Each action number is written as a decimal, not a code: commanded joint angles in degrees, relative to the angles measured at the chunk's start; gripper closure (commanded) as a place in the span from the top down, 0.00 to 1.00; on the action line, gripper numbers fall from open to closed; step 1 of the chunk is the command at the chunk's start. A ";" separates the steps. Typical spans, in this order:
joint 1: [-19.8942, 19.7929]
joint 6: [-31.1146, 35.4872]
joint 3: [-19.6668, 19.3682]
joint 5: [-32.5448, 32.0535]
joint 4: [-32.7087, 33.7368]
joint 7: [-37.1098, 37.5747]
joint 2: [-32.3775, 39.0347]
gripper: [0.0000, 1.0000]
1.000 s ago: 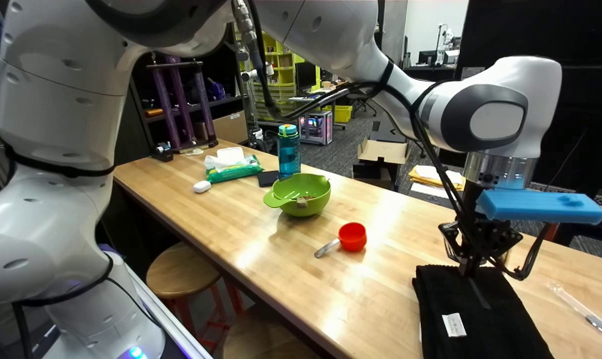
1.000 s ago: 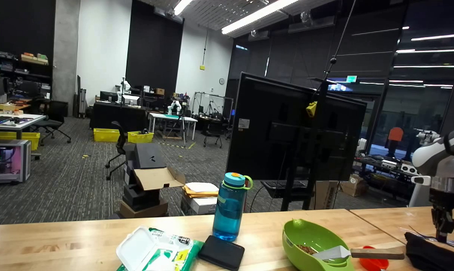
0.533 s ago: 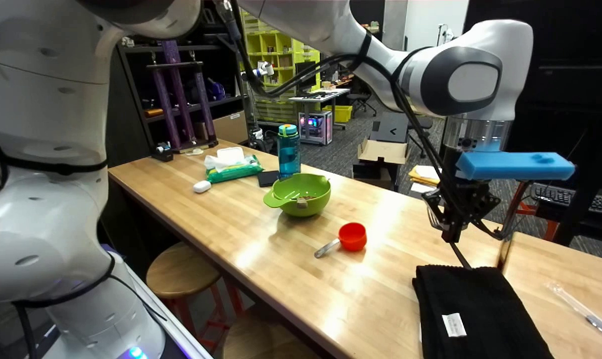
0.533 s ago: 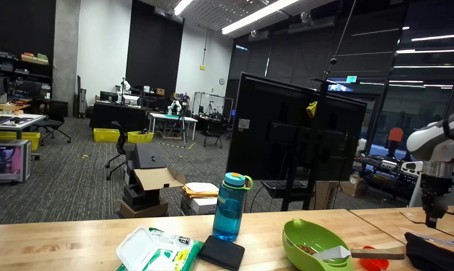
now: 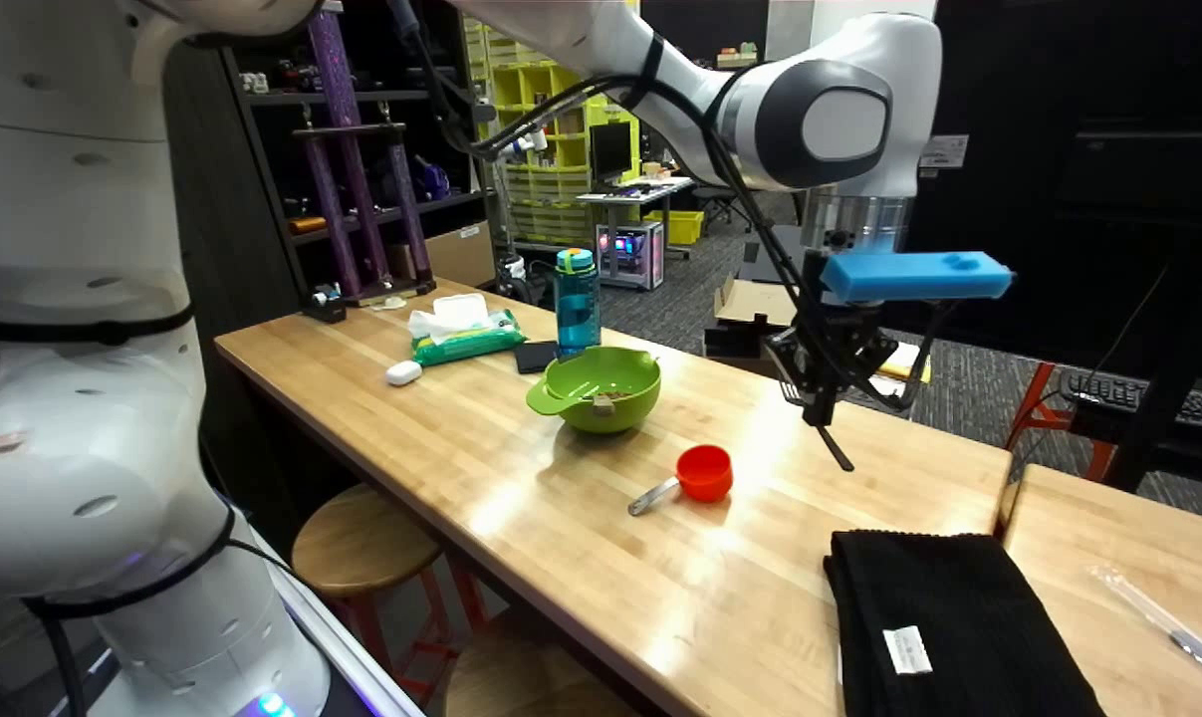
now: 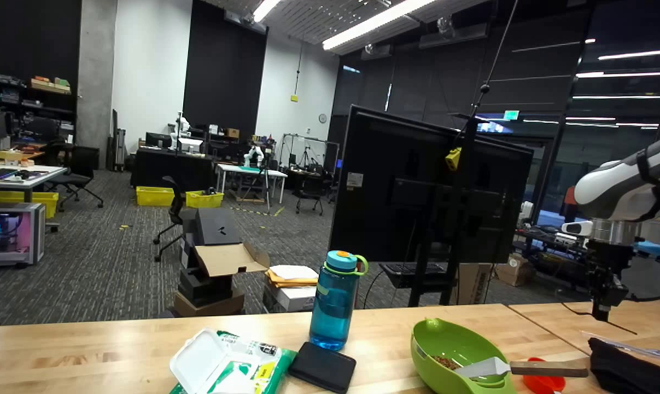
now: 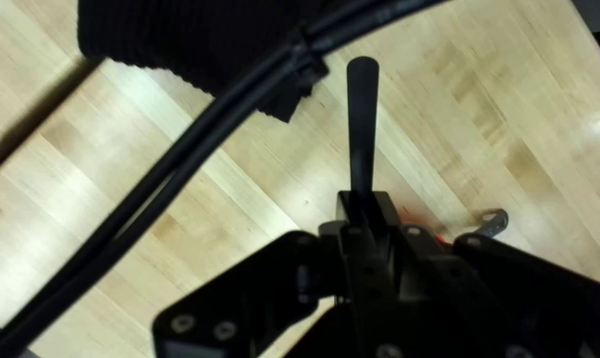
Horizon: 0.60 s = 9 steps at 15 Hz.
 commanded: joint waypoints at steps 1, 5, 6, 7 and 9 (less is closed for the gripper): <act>4.10 0.63 0.73 -1.62 -7.31 2.25 -6.46 0.02; 8.17 1.11 2.25 -2.15 -11.95 4.76 -9.85 0.02; 9.00 1.24 2.57 -2.30 -12.81 5.29 -10.42 0.02; 9.78 1.28 2.92 -2.45 -13.64 5.85 -10.98 0.02; 11.09 1.27 3.44 -2.78 -15.09 6.69 -12.07 0.02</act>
